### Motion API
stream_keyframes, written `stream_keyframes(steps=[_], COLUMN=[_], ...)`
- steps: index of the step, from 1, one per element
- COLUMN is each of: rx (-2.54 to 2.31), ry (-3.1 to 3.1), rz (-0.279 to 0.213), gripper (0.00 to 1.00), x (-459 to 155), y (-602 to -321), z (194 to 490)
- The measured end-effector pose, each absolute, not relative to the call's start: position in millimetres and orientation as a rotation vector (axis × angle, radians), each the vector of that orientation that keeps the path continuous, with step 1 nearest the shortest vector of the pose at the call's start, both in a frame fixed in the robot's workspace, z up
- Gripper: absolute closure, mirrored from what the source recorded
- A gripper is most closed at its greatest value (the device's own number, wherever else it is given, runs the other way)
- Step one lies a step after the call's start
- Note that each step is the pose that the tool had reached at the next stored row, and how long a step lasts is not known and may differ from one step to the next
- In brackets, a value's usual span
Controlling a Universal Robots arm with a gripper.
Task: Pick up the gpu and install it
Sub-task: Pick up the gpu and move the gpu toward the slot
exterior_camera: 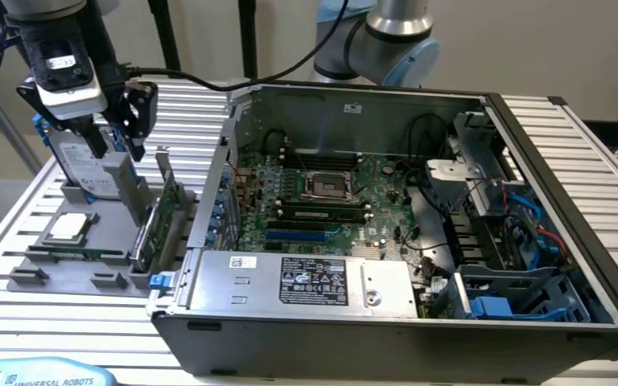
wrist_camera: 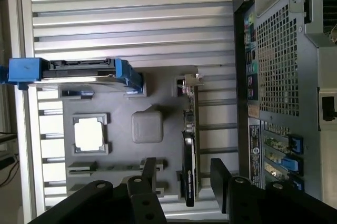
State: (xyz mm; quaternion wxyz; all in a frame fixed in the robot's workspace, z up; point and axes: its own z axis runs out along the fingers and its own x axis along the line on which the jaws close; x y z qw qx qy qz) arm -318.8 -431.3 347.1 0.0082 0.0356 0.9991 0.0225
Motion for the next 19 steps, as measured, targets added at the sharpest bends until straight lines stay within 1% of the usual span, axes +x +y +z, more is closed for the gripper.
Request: stream_keyframes(steps=[9, 19], rx=[0.111, 0.111], ry=[3.122, 3.122], rz=[0.07, 0.07], gripper=[0.46, 0.46], x=[-304, -300], y=[-443, -444], z=[331, 313])
